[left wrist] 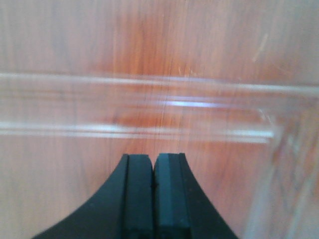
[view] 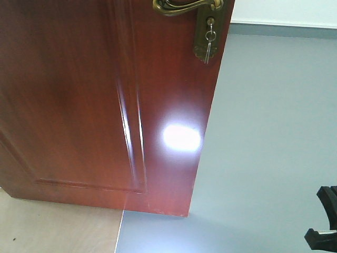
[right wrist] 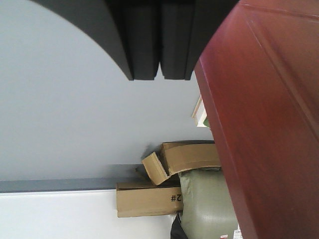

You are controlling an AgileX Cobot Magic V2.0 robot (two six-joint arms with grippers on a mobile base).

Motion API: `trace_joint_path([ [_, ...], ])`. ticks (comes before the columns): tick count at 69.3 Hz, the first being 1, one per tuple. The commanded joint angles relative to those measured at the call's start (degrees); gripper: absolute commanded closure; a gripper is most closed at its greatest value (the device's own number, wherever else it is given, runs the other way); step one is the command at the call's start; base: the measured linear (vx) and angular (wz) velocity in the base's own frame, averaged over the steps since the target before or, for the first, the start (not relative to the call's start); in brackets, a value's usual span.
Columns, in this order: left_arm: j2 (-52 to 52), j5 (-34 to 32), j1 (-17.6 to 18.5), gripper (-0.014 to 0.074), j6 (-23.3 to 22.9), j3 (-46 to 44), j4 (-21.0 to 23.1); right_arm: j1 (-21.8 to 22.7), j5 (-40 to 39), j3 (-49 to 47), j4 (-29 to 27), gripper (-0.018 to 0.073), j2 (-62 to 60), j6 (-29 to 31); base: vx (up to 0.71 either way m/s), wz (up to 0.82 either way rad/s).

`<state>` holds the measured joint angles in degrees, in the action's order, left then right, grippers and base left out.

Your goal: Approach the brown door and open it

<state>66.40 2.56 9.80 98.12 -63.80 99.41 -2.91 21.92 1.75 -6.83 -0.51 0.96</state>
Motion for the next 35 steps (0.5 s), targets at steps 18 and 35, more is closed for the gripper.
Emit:
trace_joint_path([
  [18, -1.09, 1.37, 0.23, 0.058, -0.05, -1.52, 5.57, 0.06, -4.58, 0.11, 0.07, 0.0559, -0.89, 0.51, 0.0, 0.0],
  [35, -1.09, -0.72, 0.1, 0.058, 4.09, -1.67, 5.28, 0.06, -4.58, 0.11, 0.07, 0.0559, -0.89, 0.51, 0.0, 0.0],
])
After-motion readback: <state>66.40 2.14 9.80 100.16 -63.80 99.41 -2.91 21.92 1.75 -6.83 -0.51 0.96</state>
